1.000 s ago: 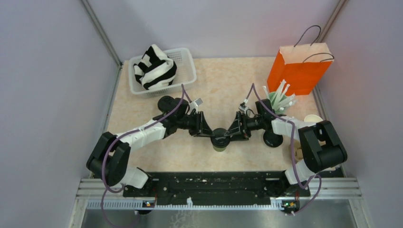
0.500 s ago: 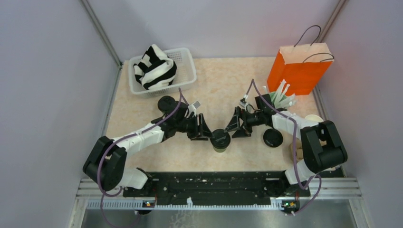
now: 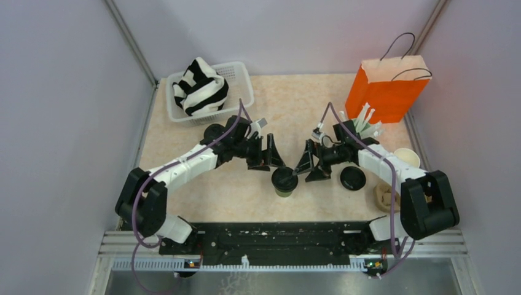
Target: Pack the takeout coffee
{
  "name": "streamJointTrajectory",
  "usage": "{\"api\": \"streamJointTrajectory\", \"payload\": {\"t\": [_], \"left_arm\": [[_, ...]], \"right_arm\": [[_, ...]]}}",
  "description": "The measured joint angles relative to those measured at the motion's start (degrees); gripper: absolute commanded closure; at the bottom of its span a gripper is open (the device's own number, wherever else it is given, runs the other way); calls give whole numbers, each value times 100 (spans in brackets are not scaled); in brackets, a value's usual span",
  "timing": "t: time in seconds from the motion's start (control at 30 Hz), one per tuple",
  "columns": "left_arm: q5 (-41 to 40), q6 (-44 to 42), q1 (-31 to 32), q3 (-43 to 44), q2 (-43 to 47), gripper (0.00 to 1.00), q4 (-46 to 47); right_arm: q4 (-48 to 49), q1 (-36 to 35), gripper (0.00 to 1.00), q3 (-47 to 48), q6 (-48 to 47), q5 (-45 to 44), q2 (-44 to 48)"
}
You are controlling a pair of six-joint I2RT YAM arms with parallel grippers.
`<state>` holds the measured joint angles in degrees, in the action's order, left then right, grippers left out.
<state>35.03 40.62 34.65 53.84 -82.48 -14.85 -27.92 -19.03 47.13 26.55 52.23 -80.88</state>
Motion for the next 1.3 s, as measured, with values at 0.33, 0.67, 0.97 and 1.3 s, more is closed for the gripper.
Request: {"api": "streamJointTrajectory", "payload": {"t": [0.33, 0.67, 0.97, 1.3], "left_arm": [[164, -354, -2, 293, -769, 36, -195], [352, -149, -13, -79, -595, 49, 319], [173, 579, -90, -1353, 286, 55, 1495], [87, 1119, -92, -2120, 636, 55, 2518]], "right_arm": [[367, -577, 11, -551, 321, 192, 192], [1095, -623, 24, -800, 721, 227, -225], [1707, -256, 26, -1078, 863, 728, -468], [1786, -125, 23, -688, 750, 975, -1029]]}}
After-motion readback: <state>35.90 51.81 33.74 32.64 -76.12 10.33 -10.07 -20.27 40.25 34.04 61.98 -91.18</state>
